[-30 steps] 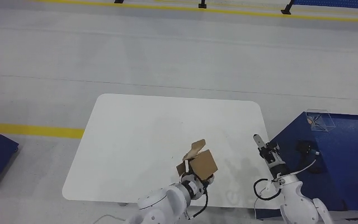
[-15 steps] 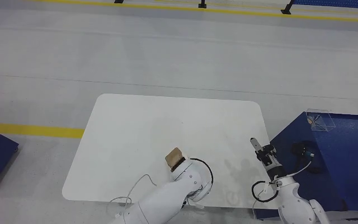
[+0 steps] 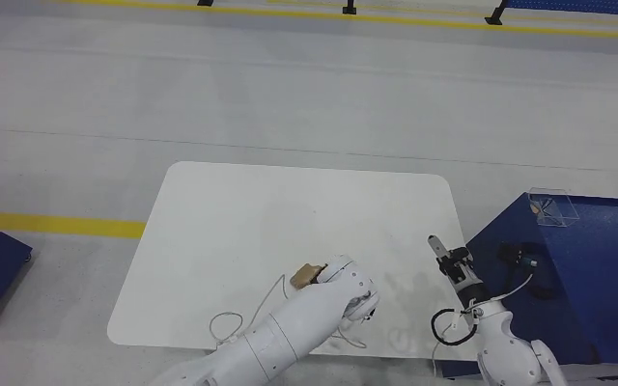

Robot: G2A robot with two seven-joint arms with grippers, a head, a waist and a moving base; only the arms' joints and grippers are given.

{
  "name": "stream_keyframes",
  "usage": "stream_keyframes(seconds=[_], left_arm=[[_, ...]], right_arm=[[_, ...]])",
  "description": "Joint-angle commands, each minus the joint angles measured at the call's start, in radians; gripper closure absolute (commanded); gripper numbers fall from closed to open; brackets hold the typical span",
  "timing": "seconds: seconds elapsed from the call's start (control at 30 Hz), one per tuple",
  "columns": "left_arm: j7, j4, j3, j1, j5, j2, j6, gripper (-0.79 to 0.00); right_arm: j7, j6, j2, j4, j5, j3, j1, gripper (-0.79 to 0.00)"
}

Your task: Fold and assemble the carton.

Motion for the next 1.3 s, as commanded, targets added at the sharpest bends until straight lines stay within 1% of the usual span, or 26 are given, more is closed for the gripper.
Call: stream_keyframes(seconds=[0.0,0.07,0.13,0.17,0.23,0.3,0.37,0.4,0.47,0.5,0.53,0.97,1.0,1.03,1.07,1.1,1.13,1.17,1.2,1.23,1.27], left_arm=[[0.024,-0.131,0.012,0.024,0.115,0.016,0.033,-0.785],[0.046,-0.285,-0.003,0.071,0.226,0.048,0.08,-0.785],[0.049,-0.472,-0.029,0.139,0.363,0.094,0.172,-0.785],[0.019,-0.564,-0.04,0.178,0.426,0.12,0.261,-0.785],[-0.083,-0.715,-0.093,0.267,0.529,0.174,0.434,-0.785],[-0.228,-0.826,-0.161,0.351,0.655,0.229,0.603,-0.785],[-0.409,-0.868,-0.248,0.453,0.745,0.28,0.709,-0.785],[-0.495,-0.877,-0.288,0.488,0.816,0.304,0.761,-0.785],[-0.68,-0.857,-0.365,0.564,0.915,0.344,0.802,-0.785],[-0.766,-0.839,-0.398,0.589,0.973,0.362,0.819,-0.785],[-0.797,-0.838,-0.406,0.594,0.996,0.368,0.822,-0.785],[-0.797,-0.838,-0.406,0.594,0.996,0.368,0.822,-0.785],[-0.794,-0.835,-0.404,0.594,1.008,0.369,0.829,-0.785],[-0.78,-0.835,-0.392,0.588,1.051,0.371,0.858,-0.785],[-0.742,-0.848,-0.362,0.575,1.135,0.374,0.918,-0.785],[-0.69,-0.887,-0.318,0.57,1.244,0.379,0.992,-0.785],[-0.66,-0.919,-0.276,0.581,1.326,0.384,1.045,-0.785],[-0.639,-0.918,-0.242,0.597,1.387,0.392,1.045,-0.785],[-0.625,-0.925,-0.229,0.613,1.423,0.399,1.045,-0.785],[-0.632,-0.926,-0.209,0.628,1.447,0.408,1.045,-0.785],[-0.647,-0.924,-0.193,0.636,1.469,0.418,1.045,-0.785]], right_arm=[[0.006,0.011,-0.001,-0.01,-0.003,0.0,0.003,-0.785],[0.01,0.022,-0.002,-0.023,-0.009,0.002,0.002,-0.785],[0.015,0.031,-0.002,-0.036,-0.013,0.004,0.003,-0.785],[0.017,0.037,-0.003,-0.042,-0.017,0.004,0.003,-0.785],[0.022,0.049,-0.004,-0.053,-0.031,-0.001,0.006,-0.785],[0.028,0.064,-0.004,-0.06,-0.047,-0.009,0.009,-0.785],[0.031,0.085,-0.006,-0.066,-0.064,-0.019,0.014,-0.785],[0.031,0.099,-0.007,-0.069,-0.068,-0.025,0.018,-0.785],[0.053,0.13,-0.008,-0.08,-0.082,-0.042,0.026,-0.785],[0.055,0.143,-0.009,-0.085,-0.08,-0.046,0.029,-0.785],[0.055,0.143,-0.009,-0.085,-0.08,-0.046,0.029,-0.785],[0.055,0.143,-0.009,-0.085,-0.08,-0.046,0.029,-0.785],[0.072,0.136,-0.009,-0.081,-0.069,-0.052,0.029,-0.785],[0.112,0.117,-0.008,-0.077,-0.046,-0.058,0.036,-0.785],[0.16,0.092,-0.005,-0.071,-0.047,-0.055,0.052,-0.785],[0.189,0.09,-0.002,-0.075,-0.095,-0.058,0.066,-0.785],[0.2,0.093,0.0,-0.087,-0.149,-0.071,0.076,-0.785],[0.196,0.104,0.001,-0.096,-0.221,-0.09,0.085,-0.785],[0.188,0.126,0.001,-0.101,-0.308,-0.117,0.094,-0.785],[0.195,0.147,0.001,-0.1,-0.4,-0.157,0.105,-0.785],[0.213,0.163,0.0,-0.092,-0.459,-0.198,0.121,-0.785]])
